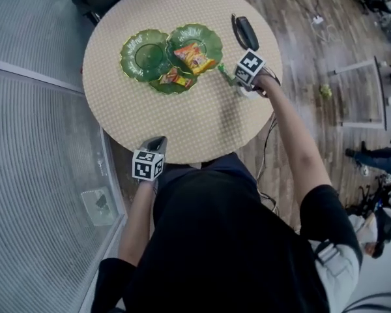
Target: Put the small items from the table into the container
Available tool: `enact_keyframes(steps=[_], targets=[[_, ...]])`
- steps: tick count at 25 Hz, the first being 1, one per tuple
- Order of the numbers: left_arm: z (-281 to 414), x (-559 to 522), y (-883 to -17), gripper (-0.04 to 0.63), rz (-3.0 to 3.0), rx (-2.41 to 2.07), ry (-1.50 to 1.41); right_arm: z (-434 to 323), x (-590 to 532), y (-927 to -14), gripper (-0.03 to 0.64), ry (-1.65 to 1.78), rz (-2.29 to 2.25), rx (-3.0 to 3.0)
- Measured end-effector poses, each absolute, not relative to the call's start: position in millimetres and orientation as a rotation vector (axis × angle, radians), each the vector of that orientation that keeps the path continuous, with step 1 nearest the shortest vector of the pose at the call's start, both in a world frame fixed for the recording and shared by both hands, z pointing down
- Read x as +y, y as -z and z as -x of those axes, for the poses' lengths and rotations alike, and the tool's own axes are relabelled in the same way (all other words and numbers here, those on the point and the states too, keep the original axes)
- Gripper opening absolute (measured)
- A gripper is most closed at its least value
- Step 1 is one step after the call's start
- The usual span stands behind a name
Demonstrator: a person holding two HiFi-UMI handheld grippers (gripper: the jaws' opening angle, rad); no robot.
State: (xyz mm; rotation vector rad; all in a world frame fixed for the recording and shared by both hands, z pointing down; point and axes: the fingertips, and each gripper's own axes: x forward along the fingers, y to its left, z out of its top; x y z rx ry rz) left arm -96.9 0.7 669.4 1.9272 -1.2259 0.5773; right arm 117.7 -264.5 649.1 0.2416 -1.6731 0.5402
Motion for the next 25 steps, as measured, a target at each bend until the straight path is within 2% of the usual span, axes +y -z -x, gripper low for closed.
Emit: enact_keyframes(steps=[2, 6, 12, 25], targets=[[93.2, 0.3, -666.9, 0.003, -1.891, -1.269, -0.549, -116.4, -279.5, -657.4, 0.101, -0.561, -0.217, -1.657], [83.7, 8.4, -667.1, 0.003, -1.806, -1.336, -0.512, -109.3, -307.9, -682.2, 0.117, -0.543, -0.168, -1.643], [65.3, 22.6, -671.1, 0.003, -1.693, -1.399, -0.495, -108.9, -321.5, -715.9, 0.120, -0.358, -0.045, -1.543], [33.7, 17.9, -668.3, 0.003, -1.621, -1.467, -0.492, -101.5, -320.5, -762.4, 0.124, -0.240, 0.015, -1.524]])
